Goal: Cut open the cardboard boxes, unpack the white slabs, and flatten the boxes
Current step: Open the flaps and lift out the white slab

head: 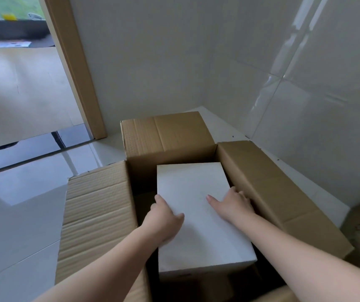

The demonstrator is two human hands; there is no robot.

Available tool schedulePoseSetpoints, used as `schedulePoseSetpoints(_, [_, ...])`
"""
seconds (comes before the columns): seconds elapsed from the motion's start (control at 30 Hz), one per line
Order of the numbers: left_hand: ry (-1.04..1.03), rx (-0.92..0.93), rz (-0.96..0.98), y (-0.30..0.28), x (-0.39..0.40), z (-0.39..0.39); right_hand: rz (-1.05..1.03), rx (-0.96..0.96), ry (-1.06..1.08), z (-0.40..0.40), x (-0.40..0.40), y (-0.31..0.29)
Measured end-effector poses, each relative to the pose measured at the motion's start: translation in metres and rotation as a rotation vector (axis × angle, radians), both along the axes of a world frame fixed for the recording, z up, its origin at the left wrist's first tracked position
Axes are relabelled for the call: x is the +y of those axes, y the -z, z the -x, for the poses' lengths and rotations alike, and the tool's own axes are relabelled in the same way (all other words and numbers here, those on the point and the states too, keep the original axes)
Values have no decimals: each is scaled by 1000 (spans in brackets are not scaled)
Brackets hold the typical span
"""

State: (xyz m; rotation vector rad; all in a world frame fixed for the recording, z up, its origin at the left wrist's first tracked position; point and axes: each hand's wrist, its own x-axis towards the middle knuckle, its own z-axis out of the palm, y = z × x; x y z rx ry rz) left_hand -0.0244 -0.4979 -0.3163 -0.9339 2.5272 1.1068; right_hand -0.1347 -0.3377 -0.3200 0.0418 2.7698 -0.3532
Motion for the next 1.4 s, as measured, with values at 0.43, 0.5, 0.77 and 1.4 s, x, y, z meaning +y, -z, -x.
schedulePoseSetpoints(0.43, [-141,40,-160,16,3,6,479,-179,120,4,28,22])
schedulePoseSetpoints(0.5, [-159,60,-181,21,2,6,571,-203,132,4,32,26])
schedulePoseSetpoints(0.77, [-216,46,-181,27,1,8,634,-150,92,-2,41,37])
schedulePoseSetpoints(1.4, [-240,134,-152,-174,-1,-1,670,-46,-58,-6,48,-177])
